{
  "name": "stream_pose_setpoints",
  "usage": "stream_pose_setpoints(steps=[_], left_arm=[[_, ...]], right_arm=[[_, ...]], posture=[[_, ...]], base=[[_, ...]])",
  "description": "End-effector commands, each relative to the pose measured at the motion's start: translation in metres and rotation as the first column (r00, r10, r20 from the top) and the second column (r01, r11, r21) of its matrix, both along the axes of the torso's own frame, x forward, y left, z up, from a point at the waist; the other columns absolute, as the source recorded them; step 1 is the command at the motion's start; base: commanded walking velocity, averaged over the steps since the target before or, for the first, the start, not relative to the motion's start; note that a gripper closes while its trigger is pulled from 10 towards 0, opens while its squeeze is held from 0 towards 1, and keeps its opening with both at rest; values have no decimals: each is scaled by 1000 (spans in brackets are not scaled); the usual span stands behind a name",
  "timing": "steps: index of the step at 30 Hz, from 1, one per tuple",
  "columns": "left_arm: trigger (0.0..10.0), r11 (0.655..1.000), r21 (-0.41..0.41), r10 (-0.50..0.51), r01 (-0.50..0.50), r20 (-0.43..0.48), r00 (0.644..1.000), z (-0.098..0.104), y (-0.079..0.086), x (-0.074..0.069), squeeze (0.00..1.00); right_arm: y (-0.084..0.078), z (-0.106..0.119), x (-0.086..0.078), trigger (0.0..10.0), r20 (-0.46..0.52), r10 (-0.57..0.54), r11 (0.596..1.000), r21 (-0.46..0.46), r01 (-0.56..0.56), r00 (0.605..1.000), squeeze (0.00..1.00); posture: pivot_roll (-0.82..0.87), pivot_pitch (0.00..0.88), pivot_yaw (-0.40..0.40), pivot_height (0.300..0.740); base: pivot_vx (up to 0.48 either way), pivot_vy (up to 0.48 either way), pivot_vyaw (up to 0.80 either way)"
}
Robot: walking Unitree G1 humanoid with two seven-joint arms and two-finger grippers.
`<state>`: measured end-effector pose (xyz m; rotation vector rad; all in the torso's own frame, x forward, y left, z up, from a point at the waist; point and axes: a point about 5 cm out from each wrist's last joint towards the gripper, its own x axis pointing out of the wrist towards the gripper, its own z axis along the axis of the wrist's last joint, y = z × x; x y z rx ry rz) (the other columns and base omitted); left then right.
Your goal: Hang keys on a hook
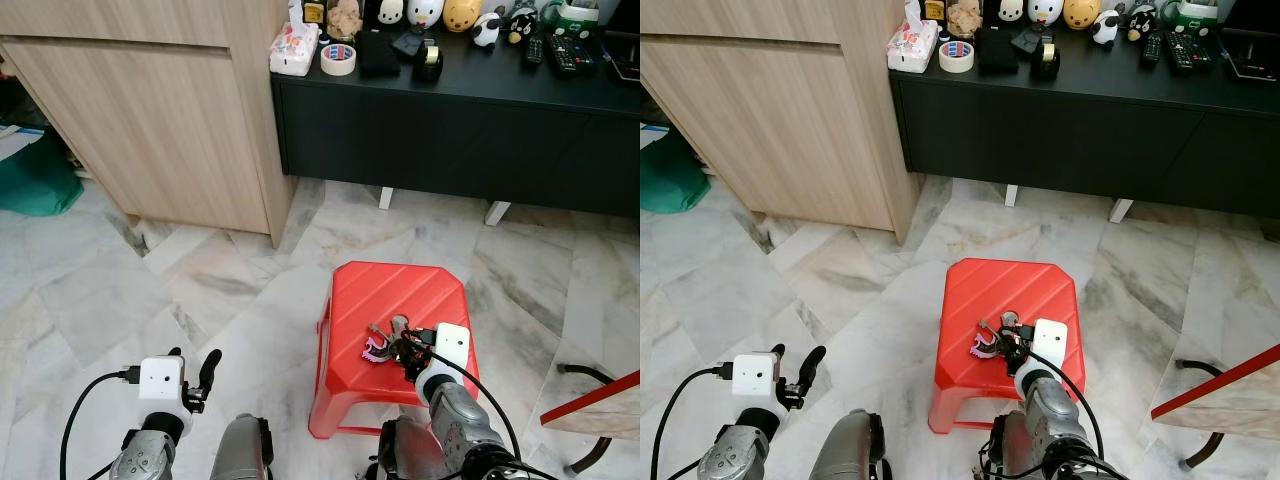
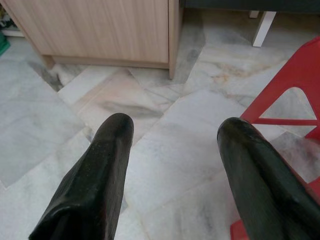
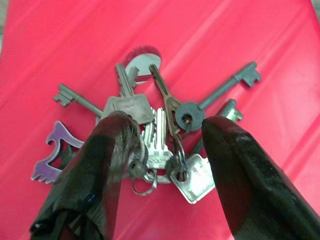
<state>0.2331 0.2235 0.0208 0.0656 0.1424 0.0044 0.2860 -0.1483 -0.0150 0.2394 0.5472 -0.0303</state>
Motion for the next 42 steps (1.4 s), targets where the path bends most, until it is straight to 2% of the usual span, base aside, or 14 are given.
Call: stream_pose_setpoints(steps=[1, 3, 4, 5, 20, 21, 22, 23, 25, 27, 28, 42], left_arm=[[10000, 1000, 17, 9, -8, -37, 999, -7, 4, -7, 0], [10000, 1000, 19, 7, -7, -39, 999, -8, 4, -8, 0], [10000, 1000, 20, 7, -6, -40, 999, -8, 4, -8, 0], [10000, 1000, 20, 7, -6, -40, 999, -8, 4, -8, 0], [10000, 1000, 19, 14, -13, -45, 999, -10, 4, -10, 0], [10000, 1000, 18, 13, -12, -45, 999, -10, 4, -10, 0], [10000, 1000, 16, 11, -10, -46, 999, -11, 3, -11, 0], [10000, 1000, 16, 10, -9, -47, 999, -11, 3, -12, 0], [10000, 1000, 16, 10, -9, -47, 999, -12, 3, -12, 0], [10000, 1000, 18, 9, -8, -49, 999, -12, 3, -13, 0], [10000, 1000, 19, 8, -7, -50, 999, -12, 3, -13, 0], [10000, 999, 34, -6, 8, -54, 999, -13, 2, -13, 0]], right_arm=[[-2, -8, -9, 157, -42, -11, 1000, -1, 11, 999, 0], [-2, -9, -9, 4745, -43, -13, 1000, -1, 13, 999, 0], [-2, -9, -9, 4745, -45, -12, 1000, -2, 12, 999, 0], [-2, -9, -10, 10000, -48, -12, 1000, -3, 12, 999, 0], [-1, -13, -14, 10000, -77, -7, 1000, -7, 6, 997, 0], [-1, -13, -14, 4314, -80, -5, 1000, -7, 4, 997, 0], [-1, -13, -14, 3020, -81, -3, 1000, -6, 3, 997, 0], [-1, -14, -14, 2863, -82, -3, 1000, -7, 2, 997, 0], [-1, -14, -14, 2863, -82, -3, 1000, -7, 2, 997, 0], [-1, -14, -14, 5137, -83, -6, 1000, -7, 6, 997, 0], [-1, -14, -14, 10000, -85, -8, 1000, -8, 7, 996, 0], [-1, -18, -18, 10000, -108, -7, 1000, -21, 5, 994, 0]], posture=[[139, 182, -7, 637], [139, 182, -7, 637], [140, 180, -8, 637], [140, 180, -8, 637], [141, 182, -11, 637], [141, 182, -11, 637], [141, 179, -11, 637], [143, 180, -11, 637], [143, 180, -11, 637], [143, 180, -11, 637], [144, 180, -12, 637], [145, 181, -9, 637]], base=[[0, 0, 0], [0, 0, 0], [0, 0, 0], [0, 0, 0], [0, 0, 0], [0, 0, 0], [0, 0, 0], [0, 0, 0], [0, 0, 0], [0, 0, 0], [0, 0, 0], [0, 0, 0]])
